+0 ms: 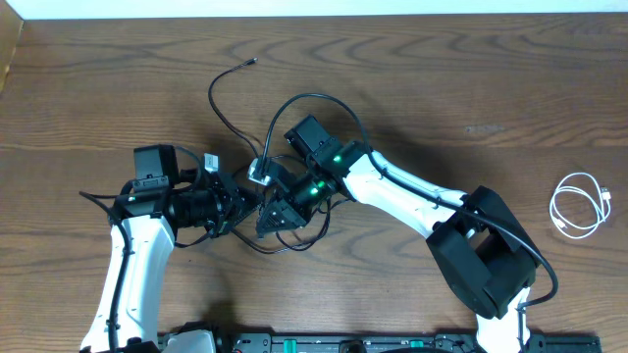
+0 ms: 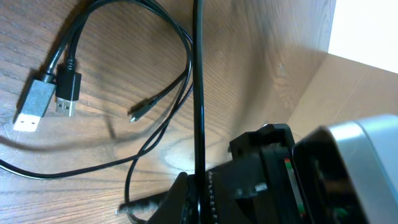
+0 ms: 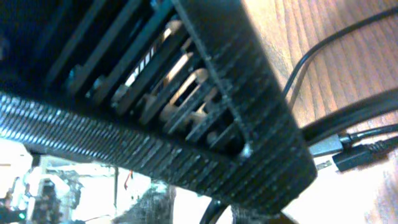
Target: Untangle cables
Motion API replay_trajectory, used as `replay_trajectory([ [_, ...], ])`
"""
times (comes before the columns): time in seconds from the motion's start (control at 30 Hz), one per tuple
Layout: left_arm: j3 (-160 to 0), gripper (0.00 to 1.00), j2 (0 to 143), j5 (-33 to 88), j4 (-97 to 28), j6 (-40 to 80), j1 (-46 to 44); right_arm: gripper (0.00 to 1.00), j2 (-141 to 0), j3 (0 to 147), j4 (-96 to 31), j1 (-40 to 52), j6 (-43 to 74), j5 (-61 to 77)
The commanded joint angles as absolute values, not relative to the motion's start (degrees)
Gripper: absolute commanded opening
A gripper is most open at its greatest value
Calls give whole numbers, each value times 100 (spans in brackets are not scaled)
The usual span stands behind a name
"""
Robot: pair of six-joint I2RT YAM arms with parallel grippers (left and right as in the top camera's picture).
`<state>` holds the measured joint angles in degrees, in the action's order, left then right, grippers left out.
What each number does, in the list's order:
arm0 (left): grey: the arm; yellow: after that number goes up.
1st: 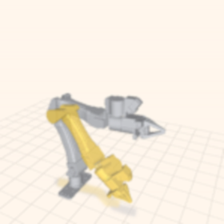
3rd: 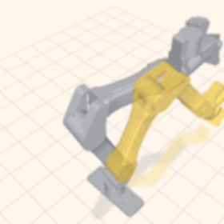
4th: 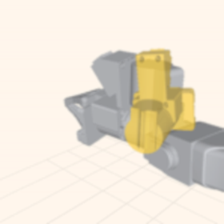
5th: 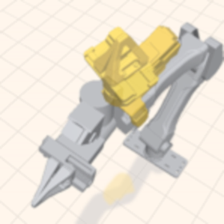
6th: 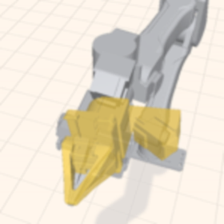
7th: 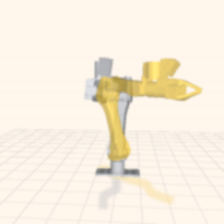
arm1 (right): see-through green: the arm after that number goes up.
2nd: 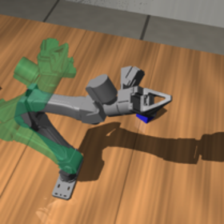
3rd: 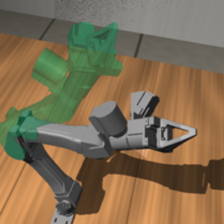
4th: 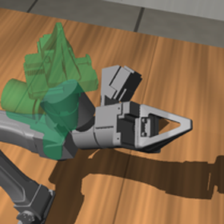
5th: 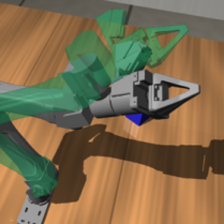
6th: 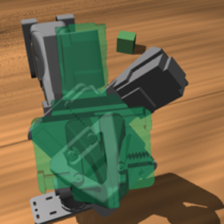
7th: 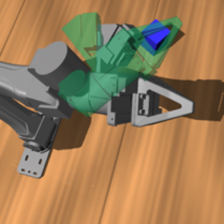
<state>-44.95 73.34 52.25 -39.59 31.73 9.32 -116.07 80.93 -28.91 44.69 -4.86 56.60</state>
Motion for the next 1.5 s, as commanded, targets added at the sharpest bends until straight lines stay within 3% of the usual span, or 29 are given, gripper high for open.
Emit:
replay_trajectory([
  [0.0,-4558,8,7297,5002,-3955,3068,958,8,-11518,8082,-2895,4460,-475,5688],
  [0.07,-4550,8,7297,4779,-3955,3070,958,1,-11520,8082,-2895,4436,-475,5688],
  [0.23,-4543,14,7297,4298,-3962,2998,958,1,-11520,8082,-2919,4421,-473,5437],
  [0.37,-4532,37,7297,3728,-4023,2961,958,1,-11520,8082,-2961,4418,-473,5131],
  [0.53,-4506,50,7299,3022,-4246,2958,958,1,-11520,8082,-2956,4425,-473,5109],
  [0.77,-4342,59,7299,2742,-4283,2810,956,1,-11520,8082,-2958,4425,-473,4923],
  [1.0,-4211,61,7299,2322,-4313,2808,956,1,-11520,8082,-3050,4429,-89,3730],
  [1.27,-4211,78,7299,2329,-4316,2810,958,1,-11520,8082,-3131,4469,64,2777],
  [1.47,-4211,79,7299,2335,-4344,2810,956,1,-11520,8082,-3146,4475,86,2727],
])
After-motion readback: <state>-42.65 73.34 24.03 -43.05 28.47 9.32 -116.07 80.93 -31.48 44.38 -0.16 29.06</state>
